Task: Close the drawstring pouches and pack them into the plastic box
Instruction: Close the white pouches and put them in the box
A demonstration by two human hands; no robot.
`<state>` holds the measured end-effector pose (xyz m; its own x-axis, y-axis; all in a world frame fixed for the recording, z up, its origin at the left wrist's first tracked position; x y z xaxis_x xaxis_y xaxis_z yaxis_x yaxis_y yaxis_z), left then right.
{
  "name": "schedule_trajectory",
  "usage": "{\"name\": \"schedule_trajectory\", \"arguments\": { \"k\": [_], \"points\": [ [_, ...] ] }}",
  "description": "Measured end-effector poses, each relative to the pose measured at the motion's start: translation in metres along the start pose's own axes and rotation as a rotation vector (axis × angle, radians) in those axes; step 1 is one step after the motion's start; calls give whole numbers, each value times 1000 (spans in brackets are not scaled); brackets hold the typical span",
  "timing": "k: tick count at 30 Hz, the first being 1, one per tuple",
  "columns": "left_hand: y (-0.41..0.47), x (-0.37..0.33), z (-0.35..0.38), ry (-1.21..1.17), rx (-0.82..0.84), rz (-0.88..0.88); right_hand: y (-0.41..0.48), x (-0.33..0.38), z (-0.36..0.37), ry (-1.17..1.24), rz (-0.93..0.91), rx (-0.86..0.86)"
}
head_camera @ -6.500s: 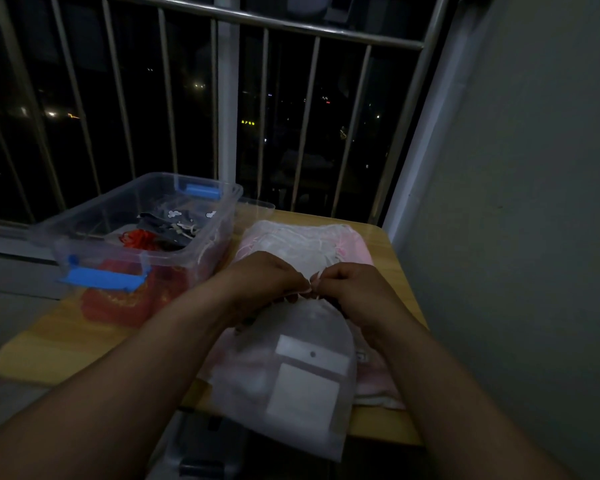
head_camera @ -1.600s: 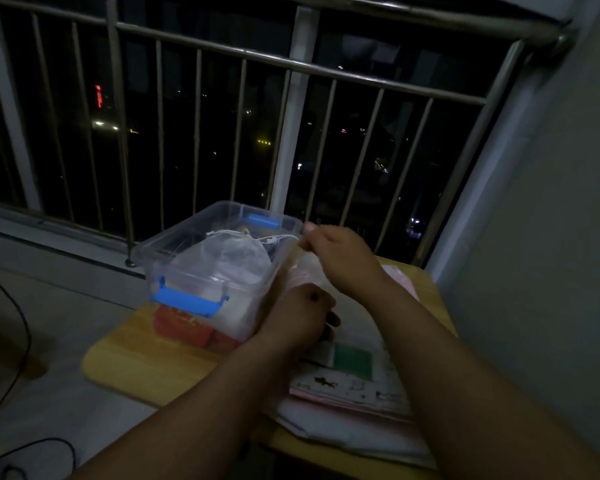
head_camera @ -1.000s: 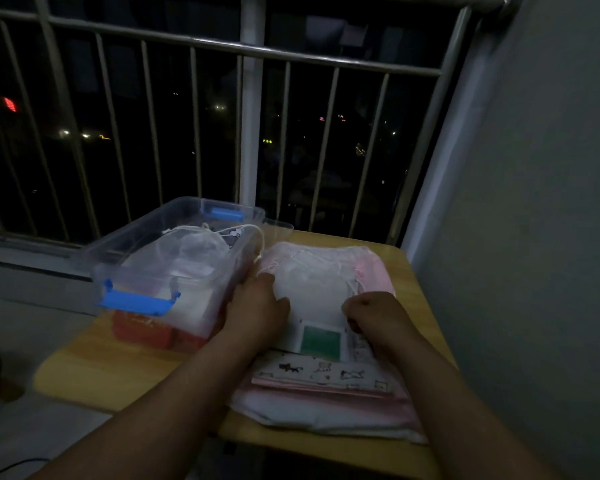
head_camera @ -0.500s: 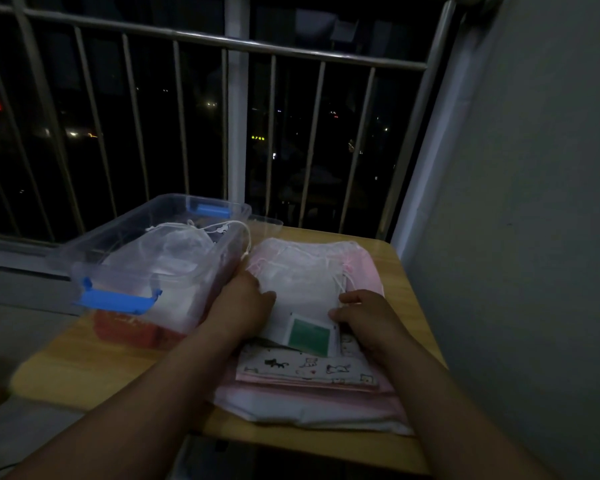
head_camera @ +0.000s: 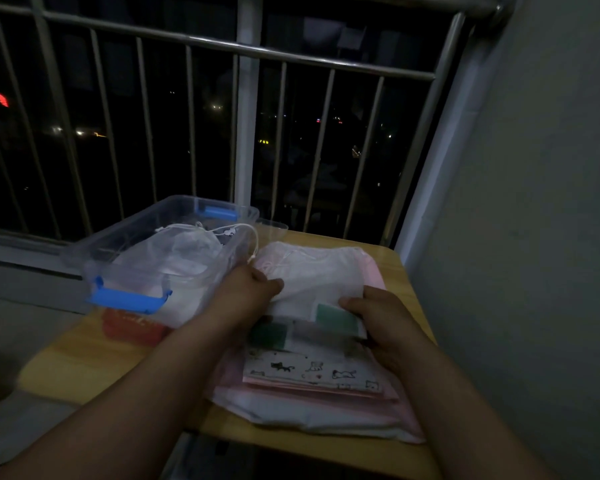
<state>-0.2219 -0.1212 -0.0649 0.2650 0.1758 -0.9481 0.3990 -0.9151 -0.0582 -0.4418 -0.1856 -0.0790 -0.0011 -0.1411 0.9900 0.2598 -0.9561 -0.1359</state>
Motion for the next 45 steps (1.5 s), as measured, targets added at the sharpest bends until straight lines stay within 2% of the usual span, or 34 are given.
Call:
{"name": "schedule_trajectory", "arguments": {
  "k": [3, 6, 9, 14, 18, 21, 23, 26, 30, 36, 38, 42, 45],
  "points": [
    [-7, 2, 9, -296, 138, -90, -4, 5, -2, 209, 31, 37],
    [-14, 1, 19, -478, 232, -137, -17, 2, 3, 208, 80, 165],
    [-16, 3, 21, -407, 216, -144, -27, -3, 6, 163, 133, 230],
    [-25, 7, 33, -261, 345, -153, -25, -3, -3, 153, 48, 35],
    [-17, 1, 35, -430, 238, -87, -32, -2, -7, 8, -1, 9],
    [-10, -4, 29, -509, 123, -19, -33, 0, -6, 34, -7, 44],
    [-8, -4, 31, -466, 137, -16, -30, -2, -5, 126, 22, 65],
    [-9, -2, 48, -362, 251, -22, -20, -3, -12, 235, 13, 18],
    [-9, -7, 50, -361, 238, 36, -13, -8, -10, 171, -22, -18],
    [-3, 7, 55, -671, 208, -156, -18, -2, -1, 453, 74, 26],
    [-3, 6, 53, -769, 199, -170, -19, 1, 2, 498, 99, 42],
    [-4, 7, 55, -969, 237, -235, -19, -5, -4, 577, 162, -37],
    [-4, 6, 52, -990, 237, -239, -19, -10, -10, 597, 180, -77]
  ]
}}
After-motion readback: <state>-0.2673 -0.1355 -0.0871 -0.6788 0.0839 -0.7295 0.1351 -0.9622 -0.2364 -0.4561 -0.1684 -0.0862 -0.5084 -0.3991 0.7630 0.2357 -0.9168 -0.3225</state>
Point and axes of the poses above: each hand's wrist, its own y-axis towards the middle knuckle, its own z-axis out of the palm, x = y × z, the point moved 8 cm from there along y, towards the middle knuckle, and after that the axes turned 3 degrees about y, right-handed, at the moved point
